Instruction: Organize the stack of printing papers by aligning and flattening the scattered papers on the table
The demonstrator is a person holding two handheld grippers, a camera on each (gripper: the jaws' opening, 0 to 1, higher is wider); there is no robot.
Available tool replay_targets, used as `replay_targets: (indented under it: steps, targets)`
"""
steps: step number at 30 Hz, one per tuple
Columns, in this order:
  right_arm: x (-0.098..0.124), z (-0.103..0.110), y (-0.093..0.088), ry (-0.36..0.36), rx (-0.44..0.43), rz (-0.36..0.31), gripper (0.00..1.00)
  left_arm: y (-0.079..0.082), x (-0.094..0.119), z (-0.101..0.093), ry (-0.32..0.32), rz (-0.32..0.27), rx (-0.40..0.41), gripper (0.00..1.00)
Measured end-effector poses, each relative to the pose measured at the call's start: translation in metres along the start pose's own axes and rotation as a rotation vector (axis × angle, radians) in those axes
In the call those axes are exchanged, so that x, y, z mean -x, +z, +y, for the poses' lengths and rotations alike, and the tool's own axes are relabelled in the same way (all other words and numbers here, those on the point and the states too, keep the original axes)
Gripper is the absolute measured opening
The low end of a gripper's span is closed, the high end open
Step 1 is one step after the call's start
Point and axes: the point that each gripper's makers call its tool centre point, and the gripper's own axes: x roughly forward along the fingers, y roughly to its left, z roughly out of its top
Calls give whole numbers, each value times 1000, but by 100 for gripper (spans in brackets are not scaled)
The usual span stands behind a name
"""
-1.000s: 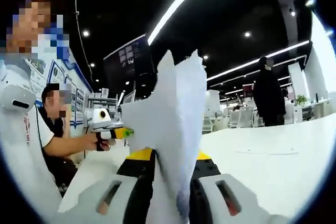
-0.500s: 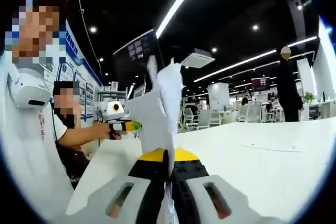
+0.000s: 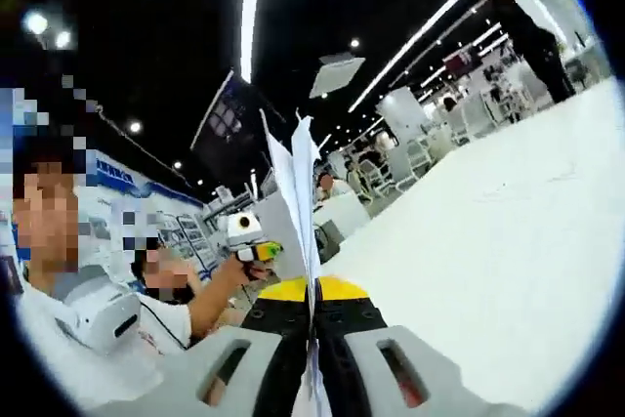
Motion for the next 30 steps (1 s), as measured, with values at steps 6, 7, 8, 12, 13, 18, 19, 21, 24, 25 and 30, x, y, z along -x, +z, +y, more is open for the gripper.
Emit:
replay_targets:
  steps: [6, 7, 8, 12, 13, 18, 19, 21, 24, 25, 30]
  targets:
    - [-7, -31, -20, -35, -129, 12, 0, -14, -3, 3, -27, 23, 106, 6]
    - [-9, -34, -22, -39, -129, 17, 0, -17, -3, 6, -22, 25, 124, 6]
    - [-10, -36, -24, -45, -131, 24, 0, -22, -4, 9, -11, 30, 140, 6]
    - [-15, -45, -28, -67, -114, 40, 0, -33, -5, 24, 23, 29, 130, 6]
    - [-15, -47, -29, -69, -112, 41, 0, -35, -6, 27, 29, 22, 132, 6]
    - [-19, -65, -36, -102, -144, 52, 0, -50, -12, 46, 48, 19, 194, 6]
    - [-19, -71, -36, -113, -161, 53, 0, -51, -13, 49, 50, 19, 212, 6]
    - [-21, -78, -37, -122, -175, 52, 0, -53, -17, 58, 49, 7, 309, 6]
    - [-23, -93, -39, -153, -192, 64, 0, -57, -26, 75, 57, -2, 397, 6]
    - [-23, -99, -40, -165, -194, 66, 0, -59, -29, 79, 61, -7, 430, 6]
    - [-25, -127, -50, -256, -175, 115, 0, -72, -43, 110, 127, 27, 524, 6]
